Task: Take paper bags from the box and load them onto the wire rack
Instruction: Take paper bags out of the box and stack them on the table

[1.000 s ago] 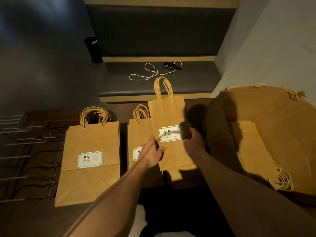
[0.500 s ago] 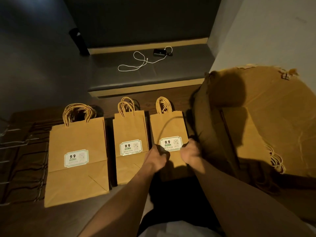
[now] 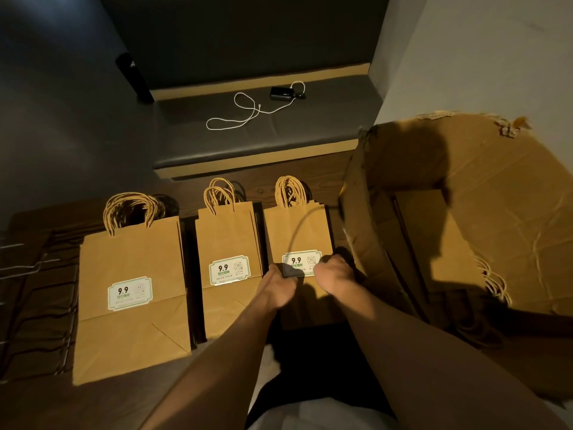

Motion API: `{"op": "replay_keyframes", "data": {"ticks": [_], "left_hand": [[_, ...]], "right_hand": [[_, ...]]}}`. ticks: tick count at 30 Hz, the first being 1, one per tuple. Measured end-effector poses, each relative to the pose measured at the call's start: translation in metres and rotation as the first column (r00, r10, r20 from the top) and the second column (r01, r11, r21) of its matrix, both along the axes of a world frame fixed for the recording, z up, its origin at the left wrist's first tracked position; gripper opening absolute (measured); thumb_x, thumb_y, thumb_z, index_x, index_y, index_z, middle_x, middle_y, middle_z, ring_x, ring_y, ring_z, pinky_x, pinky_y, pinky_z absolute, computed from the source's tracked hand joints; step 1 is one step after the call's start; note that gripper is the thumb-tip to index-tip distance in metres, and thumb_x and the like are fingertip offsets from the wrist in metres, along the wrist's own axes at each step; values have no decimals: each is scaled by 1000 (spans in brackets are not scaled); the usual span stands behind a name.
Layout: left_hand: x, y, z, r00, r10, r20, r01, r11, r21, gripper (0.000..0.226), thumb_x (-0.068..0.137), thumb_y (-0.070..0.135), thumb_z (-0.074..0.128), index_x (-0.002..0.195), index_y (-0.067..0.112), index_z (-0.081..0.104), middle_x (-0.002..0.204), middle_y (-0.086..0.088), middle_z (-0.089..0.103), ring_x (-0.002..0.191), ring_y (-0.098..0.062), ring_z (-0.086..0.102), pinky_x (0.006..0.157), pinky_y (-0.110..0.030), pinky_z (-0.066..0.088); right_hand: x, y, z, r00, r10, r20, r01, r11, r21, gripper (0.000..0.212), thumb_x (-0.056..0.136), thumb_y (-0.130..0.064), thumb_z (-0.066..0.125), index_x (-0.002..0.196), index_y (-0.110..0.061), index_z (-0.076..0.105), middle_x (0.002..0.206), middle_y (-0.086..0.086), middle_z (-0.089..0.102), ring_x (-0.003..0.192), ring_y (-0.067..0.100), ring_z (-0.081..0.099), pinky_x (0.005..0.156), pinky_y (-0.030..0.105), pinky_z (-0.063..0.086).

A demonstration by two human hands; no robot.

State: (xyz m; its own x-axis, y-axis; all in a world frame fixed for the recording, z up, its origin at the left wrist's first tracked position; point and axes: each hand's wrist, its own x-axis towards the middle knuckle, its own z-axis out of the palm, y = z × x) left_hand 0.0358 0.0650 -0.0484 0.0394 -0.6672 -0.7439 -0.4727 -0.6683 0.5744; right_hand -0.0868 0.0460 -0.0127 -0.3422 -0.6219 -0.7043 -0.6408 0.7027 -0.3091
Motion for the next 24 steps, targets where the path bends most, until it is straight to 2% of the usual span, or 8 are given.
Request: {"op": "replay_keyframes", "data": {"ticks": [2,5,9,11,15,20,22,24], "left_hand": [[-3,-7,15,997,-18,74,20,1000,-23,53,89,26,56,135,8,37,117,-12,62,100,-28,63,68,-31,46],[-9,-28,40,991,45,126,-19,980,-200,31,92,20,55,121,12,47,107,-3,64,90,-21,61,71,-28,49],[-19,-61,84,991,127,-46,-134,881,-453,23,89,30,61,110,20,59,101,4,66,92,-19,62,87,-37,55],[-26,-78,104,979,166,-115,-202,814,-544,11,89,29,59,98,24,63,98,0,70,94,-22,65,89,-43,55],[-60,-104,144,977,130,-169,-210,726,-655,13,97,21,53,95,26,65,92,4,69,87,-16,64,83,-36,54],[-133,-108,158,972,-12,-234,-139,775,-616,18,99,17,51,93,30,62,96,7,66,88,-10,63,80,-27,52],[-166,-106,147,952,-61,-301,-120,828,-548,22,96,12,53,85,29,61,89,6,64,84,-13,61,80,-29,51],[-190,-102,131,925,-5,-380,-153,910,-386,24,95,6,51,79,23,57,78,2,61,83,-18,58,73,-23,48]], "right_hand": [[7,-6,16,1000,16,17,-15,998,-65,39,99,-15,43,134,1,41,141,18,46,130,32,44,102,31,37],[18,-19,43,993,1,122,25,978,-208,39,97,-16,48,133,-4,45,136,16,49,126,30,46,100,32,39],[26,-43,75,905,-55,421,224,904,-364,33,99,-11,47,131,-5,51,128,14,55,106,19,53,81,25,43],[19,-59,94,814,-70,577,363,837,-409,34,99,-5,45,132,-1,53,129,16,55,115,22,54,89,25,44],[-20,-79,129,803,-73,592,437,747,-500,31,98,-9,44,120,5,61,116,25,62,109,37,59,101,51,47],[-104,-73,128,742,-227,630,601,643,-476,27,92,-13,49,113,-3,63,97,22,65,76,18,59,88,49,53],[-138,-60,112,735,-315,600,642,608,-467,27,87,-19,50,108,-11,66,89,10,66,79,21,63,82,45,56],[-169,-48,92,739,-426,522,663,597,-451,32,77,-28,50,102,-20,68,100,10,69,95,32,66,89,49,54]]}}
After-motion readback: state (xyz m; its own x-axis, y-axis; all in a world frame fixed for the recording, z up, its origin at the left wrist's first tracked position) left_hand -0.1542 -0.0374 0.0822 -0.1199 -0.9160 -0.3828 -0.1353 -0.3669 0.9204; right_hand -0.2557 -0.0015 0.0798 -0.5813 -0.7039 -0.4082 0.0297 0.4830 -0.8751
